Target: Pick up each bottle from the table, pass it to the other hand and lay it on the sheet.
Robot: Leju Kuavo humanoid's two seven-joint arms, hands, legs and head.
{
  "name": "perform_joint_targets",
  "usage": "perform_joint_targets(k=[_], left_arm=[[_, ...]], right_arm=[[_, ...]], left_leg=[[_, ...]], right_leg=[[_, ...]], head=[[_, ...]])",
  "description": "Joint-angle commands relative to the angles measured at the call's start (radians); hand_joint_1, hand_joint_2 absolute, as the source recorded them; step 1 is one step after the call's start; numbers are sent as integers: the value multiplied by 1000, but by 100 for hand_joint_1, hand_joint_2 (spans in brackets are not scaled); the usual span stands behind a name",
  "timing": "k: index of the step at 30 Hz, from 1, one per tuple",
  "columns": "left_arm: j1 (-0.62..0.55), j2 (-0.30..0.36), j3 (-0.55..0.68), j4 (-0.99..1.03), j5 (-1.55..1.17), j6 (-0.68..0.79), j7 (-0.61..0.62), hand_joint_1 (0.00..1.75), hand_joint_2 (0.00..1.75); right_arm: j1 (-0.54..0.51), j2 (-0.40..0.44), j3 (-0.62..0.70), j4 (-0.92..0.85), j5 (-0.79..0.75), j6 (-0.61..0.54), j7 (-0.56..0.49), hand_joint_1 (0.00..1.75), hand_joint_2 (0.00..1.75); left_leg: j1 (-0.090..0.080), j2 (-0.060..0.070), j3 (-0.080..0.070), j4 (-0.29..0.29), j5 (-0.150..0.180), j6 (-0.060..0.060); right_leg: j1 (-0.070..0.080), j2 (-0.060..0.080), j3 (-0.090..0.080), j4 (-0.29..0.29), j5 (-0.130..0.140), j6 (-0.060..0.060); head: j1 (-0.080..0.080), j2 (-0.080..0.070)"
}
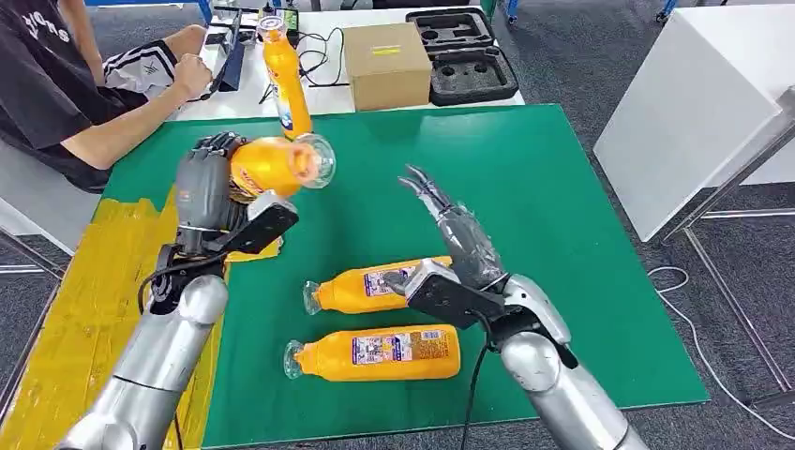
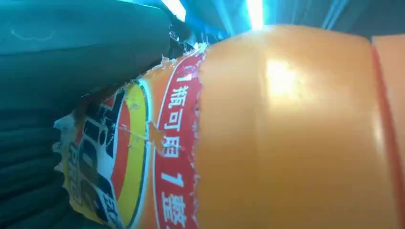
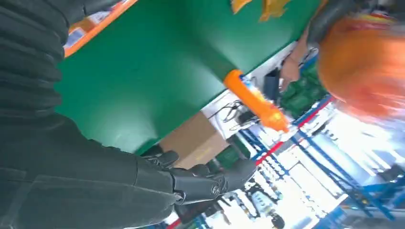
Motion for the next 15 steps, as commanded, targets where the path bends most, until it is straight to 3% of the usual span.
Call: perform_joint_targets(k=[1, 7, 10, 15], left_arm=[[-140, 69, -12, 192, -226, -115, 130, 175, 175], [-266, 126, -68, 406, -453, -339, 214, 175, 175], [-299, 136, -59, 516, -489, -390, 261, 175, 175], [-321, 155, -45, 619, -475, -443, 233, 175, 175]], right_arm=[[-10, -38, -89, -39, 48, 52, 45, 0, 175], [-91, -71, -88, 30, 123, 83, 98, 0, 175], [-93, -72, -79, 53, 128, 86, 97, 0, 175], [-102, -84, -65, 65, 133, 86, 101, 0, 175]], left_leg=[[1, -1, 2, 1, -1, -2], [0, -1, 1, 1, 0, -2], [1, 1, 2, 0, 1, -2], [1, 2, 4, 0, 0, -3]], right_leg=[[1, -2, 3, 1, -1, -2], [1, -2, 2, 2, -1, -1], [1, -1, 2, 1, 0, -1], [1, 0, 4, 1, 0, -2]], head=[[0, 0], [0, 0], [0, 0], [0, 0]])
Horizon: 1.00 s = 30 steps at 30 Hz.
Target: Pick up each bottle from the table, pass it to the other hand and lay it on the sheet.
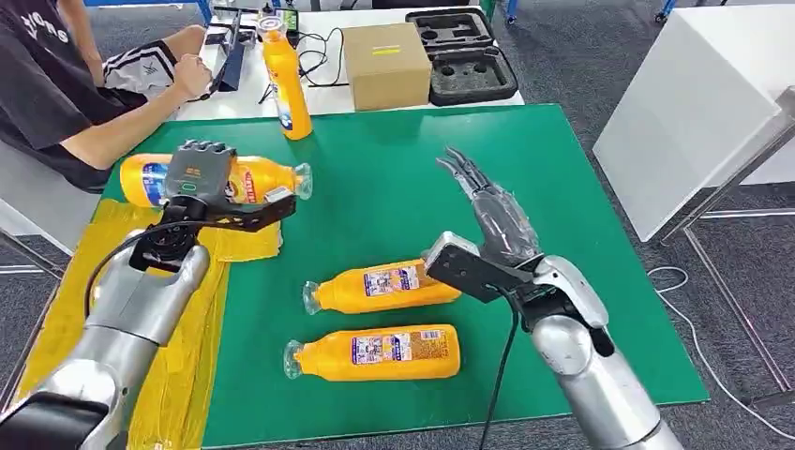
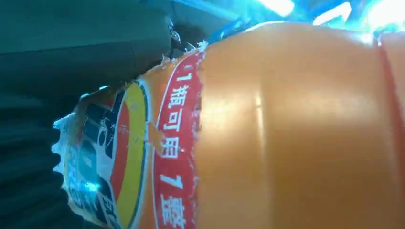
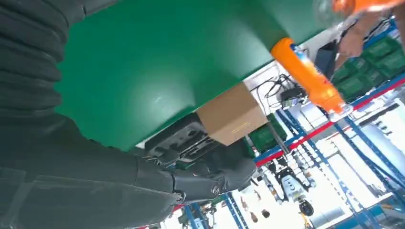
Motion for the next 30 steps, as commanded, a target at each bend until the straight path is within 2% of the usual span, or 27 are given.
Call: perform_joint_targets(k=[1, 5, 8, 11, 25, 26, 27, 28, 29, 30], left_arm=[[-131, 49, -23, 324, 6, -60, -13, 175, 175], [-130, 96, -31, 401, 43, -149, -112, 175, 175], [-118, 140, -44, 442, 76, -160, -185, 175, 175], [-106, 150, -56, 440, 113, -164, -231, 175, 175], [-86, 149, -89, 447, 157, -176, -249, 175, 175], [-85, 144, -88, 450, 162, -172, -250, 166, 175], [-81, 134, -90, 458, 177, -167, -265, 145, 175], [-78, 127, -90, 458, 182, -164, -270, 16, 175], [-74, 121, -93, 459, 185, -161, -272, 0, 175], [-73, 117, -95, 458, 186, -159, -273, 0, 175]], right_arm=[[-64, -38, 18, 89, 6, 7, 8, 0, 175], [-54, -60, 3, 88, 4, 6, 15, 0, 175], [-62, -71, -9, 116, -9, 8, 15, 0, 175], [-66, -68, -12, 129, -15, 8, 13, 0, 175], [-77, -49, -21, 165, -16, 9, 16, 0, 175], [-80, -49, -21, 173, -16, 9, 16, 0, 175], [-89, -48, -18, 191, -16, 10, 15, 0, 175], [-91, -48, -18, 194, -16, 10, 15, 0, 175], [-94, -49, -17, 198, -16, 11, 15, 0, 175], [-96, -49, -16, 199, -16, 11, 15, 0, 175]], left_leg=[[0, 1, 3, 0, -1, -1], [1, 0, 5, 0, -2, -2], [1, 3, 6, 0, -2, -2], [1, 3, 4, 0, -2, -2], [0, 0, 1, 0, 0, -1], [0, 1, 3, 0, -1, -2], [1, 1, 4, 0, -2, -2], [1, 1, 6, 0, -2, -2], [0, 0, 4, 0, -1, -2], [0, 0, 2, -1, 0, -1]], right_leg=[[1, 0, 3, 0, -1, -1], [1, -1, 4, 0, -2, -1], [1, 1, 5, 0, -1, -2], [1, 1, 4, 0, -1, -2], [0, 1, 1, 0, 0, -1], [0, 1, 3, 0, -1, -1], [1, 0, 4, 0, -1, -1], [1, 0, 6, 0, -2, -2], [0, 0, 4, 0, -1, -1], [0, 0, 2, 0, 0, -1]], head=[[0, 0], [0, 0], [0, 0], [0, 0], [0, 0], [0, 0], [0, 0], [0, 0], [0, 0], [0, 0]])
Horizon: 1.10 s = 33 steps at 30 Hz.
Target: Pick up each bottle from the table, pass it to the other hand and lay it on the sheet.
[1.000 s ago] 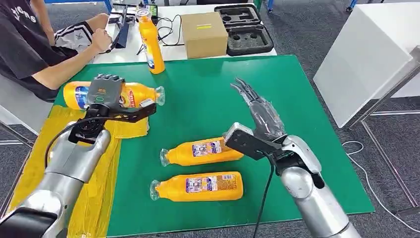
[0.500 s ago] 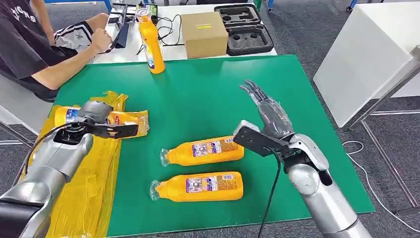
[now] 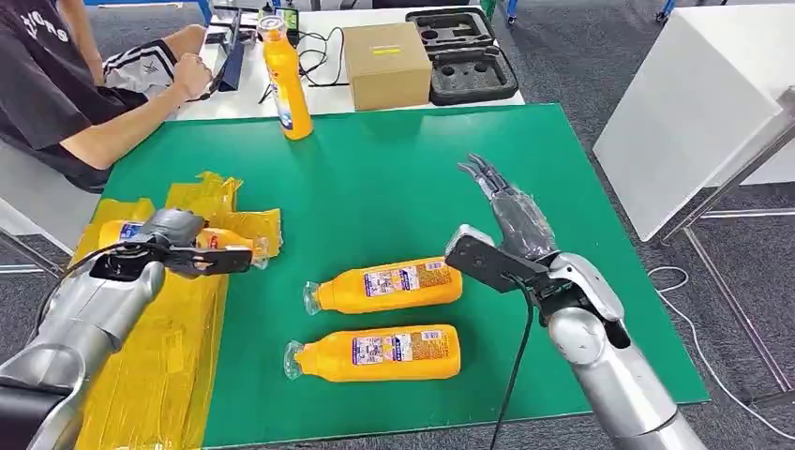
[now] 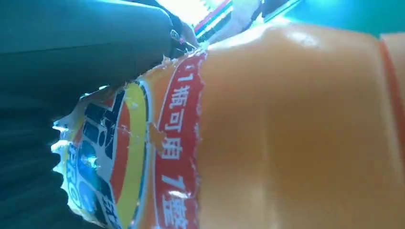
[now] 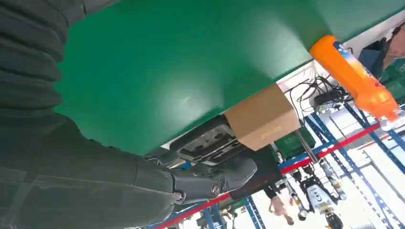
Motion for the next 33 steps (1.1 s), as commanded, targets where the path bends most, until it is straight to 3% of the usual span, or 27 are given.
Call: perform_joint_targets(k=[1, 33], left_arm=[[-20, -31, -53, 88, 38, 23, -25, 0, 175], [-39, -19, -65, 9, 81, 23, -3, 0, 175]], right_arm=[[-78, 6, 5, 125, -2, 10, 3, 0, 175], [-76, -5, -6, 137, -5, -5, 7, 0, 175]], left_leg=[[0, 1, 5, 0, -2, -2], [1, 0, 4, 1, -2, -2]], right_leg=[[1, -1, 5, 0, -1, -1], [2, -2, 4, 0, -2, -2]], head=[[0, 0], [0, 0]])
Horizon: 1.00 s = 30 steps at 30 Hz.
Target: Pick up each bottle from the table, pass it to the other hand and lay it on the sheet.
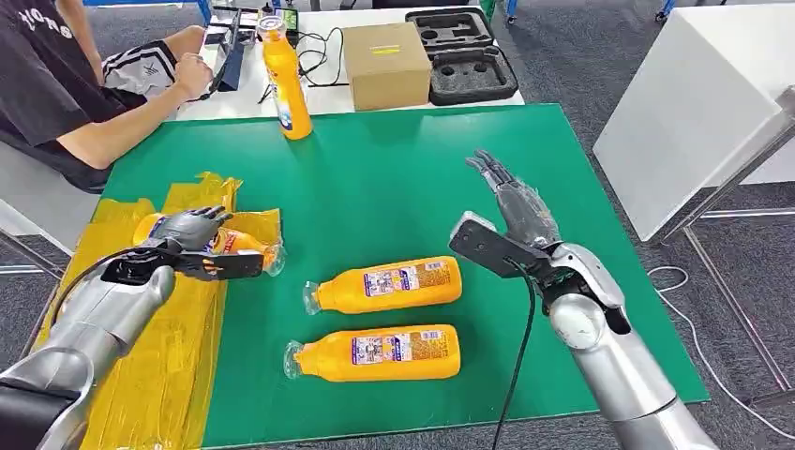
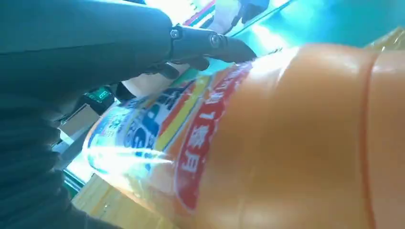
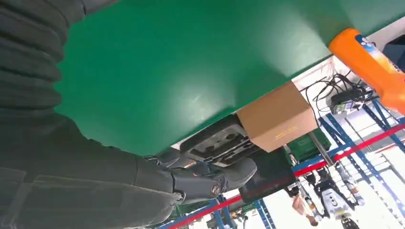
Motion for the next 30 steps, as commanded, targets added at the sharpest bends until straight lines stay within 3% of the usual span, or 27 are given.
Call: perform_joint_targets(k=[1, 9, 10, 16, 17, 20, 25, 30], left_arm=[[-47, -4, -12, 3, 8, 10, 8, 0, 175], [121, 7, 54, -447, -35, -6, 116, 0, 175], [140, 7, 58, -491, -45, -15, 122, 0, 175], [228, -34, 78, -679, -92, -6, 123, 0, 175], [239, -44, 80, -702, -86, 4, 114, 0, 0], [285, -96, 93, -808, -48, 70, 92, 0, 0], [321, -189, 138, -880, 354, 137, -77, 0, 0], [361, -206, 119, -890, 566, 111, -157, 0, 0]], right_arm=[[-30, -5, -4, 60, -2, -3, 2, 0, 175], [11, 5, -39, 30, 26, -15, 6, 0, 175], [13, 5, -40, 29, 28, -14, 6, 0, 175], [2, -2, -36, 65, 40, -8, 1, 0, 175], [3, -5, -35, 67, 43, -9, -1, 0, 175], [0, -11, -22, 73, 70, -6, -4, 0, 175], [-22, -41, 46, 108, 131, 43, -17, 0, 175], [-78, -47, 126, 188, 154, 88, -45, 0, 175]], left_leg=[[1, 0, 3, 1, -2, -2], [2, 1, 9, 1, -5, -3], [1, 1, 3, 0, -2, -1], [0, 1, 2, 0, -1, -1], [1, 1, 4, 0, -2, -2], [1, -1, 5, 0, -3, -2], [0, 0, 3, 0, -2, -1], [-1, 2, 3, 0, -2, -1]], right_leg=[[1, -2, 4, 0, -1, -1], [2, -2, 10, 0, -4, -3], [1, 0, 3, 0, -1, -1], [0, 0, 2, -1, -1, -1], [1, 0, 4, -1, -1, -1], [1, -3, 6, -1, -2, -1], [0, -2, 4, -1, -1, -1], [0, 1, 3, -1, -1, -1]], head=[[0, 0], [0, 0], [0, 0], [0, 0], [0, 0], [0, 0], [0, 0], [0, 0]])
